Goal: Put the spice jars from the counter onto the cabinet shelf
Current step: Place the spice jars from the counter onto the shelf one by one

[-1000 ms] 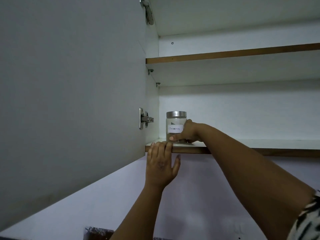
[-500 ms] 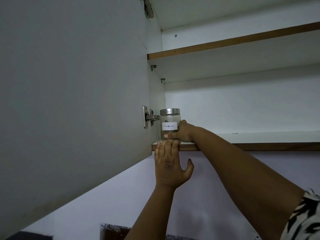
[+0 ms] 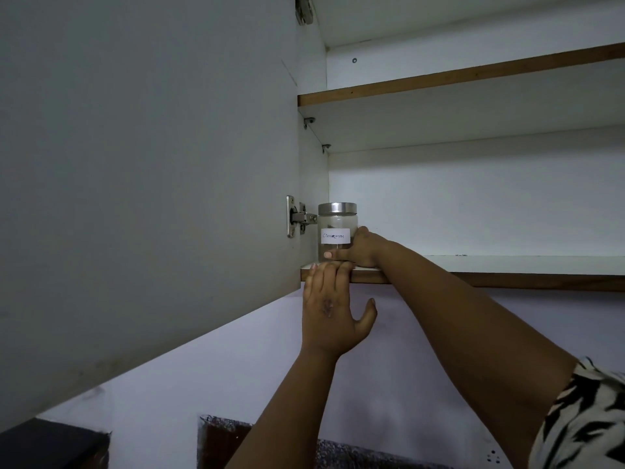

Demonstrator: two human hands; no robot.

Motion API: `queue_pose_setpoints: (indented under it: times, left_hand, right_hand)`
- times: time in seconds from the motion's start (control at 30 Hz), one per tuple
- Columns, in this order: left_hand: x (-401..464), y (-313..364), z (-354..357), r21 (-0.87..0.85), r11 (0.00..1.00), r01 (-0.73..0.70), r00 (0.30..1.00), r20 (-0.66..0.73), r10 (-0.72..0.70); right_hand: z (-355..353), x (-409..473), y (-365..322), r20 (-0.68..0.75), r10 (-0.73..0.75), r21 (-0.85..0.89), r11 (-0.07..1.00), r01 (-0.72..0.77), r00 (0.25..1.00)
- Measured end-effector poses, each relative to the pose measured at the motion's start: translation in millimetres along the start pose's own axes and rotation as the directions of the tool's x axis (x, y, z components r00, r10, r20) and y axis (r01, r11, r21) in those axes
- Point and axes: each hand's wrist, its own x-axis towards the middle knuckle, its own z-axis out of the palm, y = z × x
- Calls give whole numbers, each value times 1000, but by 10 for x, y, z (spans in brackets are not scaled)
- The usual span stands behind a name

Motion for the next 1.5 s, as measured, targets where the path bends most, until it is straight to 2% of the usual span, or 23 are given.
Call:
queue_pose_setpoints:
  times: [0.27, 0.9, 1.1, 1.27, 1.3, 1.37, 1.43, 1.5]
  left_hand:
    - [6, 45, -35, -13, 999, 32, 999, 35, -32]
    - [-11, 27, -44, 9, 1000, 12, 998, 68, -13]
    - [-33, -19, -123, 95, 995, -35, 979, 203, 15]
    - [-7, 2, -260, 34, 997, -65, 961, 271, 53]
    - [-20, -2, -278, 7, 998, -66, 958, 281, 62]
    - [-76, -5, -316, -36, 998, -56, 946, 317, 64]
    - [-169, 15, -368, -72, 997, -39, 925, 374, 63]
    - [-314, 60, -424, -116, 993, -20, 904, 422, 68]
  right_hand:
    - [-5, 2, 22, 21, -12, 9, 1000, 12, 1000]
    - [-14, -148, -61, 57, -41, 22, 999, 40, 998]
    - [-85, -297, -118, 48, 74, -37, 997, -72, 996]
    - [-171, -715, -199, 32, 203, -85, 976, -200, 979]
    - [-180, -840, -205, 15, 203, -113, 973, -200, 979]
    - [-158, -1103, -196, -19, 164, -276, 947, -163, 986]
    - [-72, -1341, -133, -135, 40, -470, 877, -99, 990]
    - [44, -1522, 2, -283, -71, -526, 845, -93, 957]
